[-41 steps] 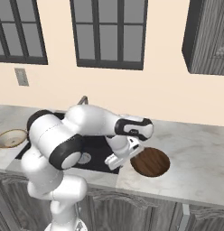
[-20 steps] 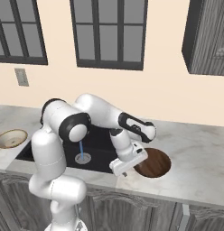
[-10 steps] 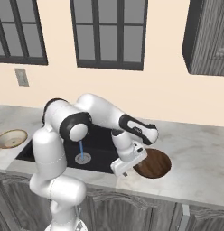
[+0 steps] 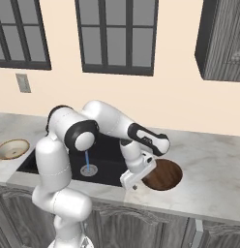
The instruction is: Rinse each bowl for a few seconds and place them down in the sink or on the counter.
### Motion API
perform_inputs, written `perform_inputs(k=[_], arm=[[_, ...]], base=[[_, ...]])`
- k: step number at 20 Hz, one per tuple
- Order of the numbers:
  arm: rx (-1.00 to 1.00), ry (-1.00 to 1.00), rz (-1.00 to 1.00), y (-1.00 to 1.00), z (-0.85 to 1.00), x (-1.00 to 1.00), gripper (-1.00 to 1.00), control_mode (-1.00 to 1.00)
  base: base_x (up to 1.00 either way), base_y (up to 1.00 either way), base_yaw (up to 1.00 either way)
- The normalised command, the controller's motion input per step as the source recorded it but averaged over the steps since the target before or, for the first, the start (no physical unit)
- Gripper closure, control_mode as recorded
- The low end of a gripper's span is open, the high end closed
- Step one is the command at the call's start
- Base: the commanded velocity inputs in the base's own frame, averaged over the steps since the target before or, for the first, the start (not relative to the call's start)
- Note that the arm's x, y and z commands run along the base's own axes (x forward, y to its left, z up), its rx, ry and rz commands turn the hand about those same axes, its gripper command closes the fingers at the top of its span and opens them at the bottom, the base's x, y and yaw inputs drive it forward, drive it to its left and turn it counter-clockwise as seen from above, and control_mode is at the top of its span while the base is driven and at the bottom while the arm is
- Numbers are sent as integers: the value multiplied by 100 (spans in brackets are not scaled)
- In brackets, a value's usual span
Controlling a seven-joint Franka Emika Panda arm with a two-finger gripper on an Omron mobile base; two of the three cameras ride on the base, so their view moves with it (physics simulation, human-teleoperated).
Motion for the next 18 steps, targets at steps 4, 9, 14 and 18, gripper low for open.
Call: perform_inputs(k=[4,9,14,18], arm=[[20,17,0,-51,2,54,100,-100],[22,15,0,-55,8,38,100,-100],[19,6,0,-21,34,8,100,-100],[13,0,0,6,54,0,100,-100]], base=[[0,0,0],[0,0,0],[0,0,0],[0,0,0]])
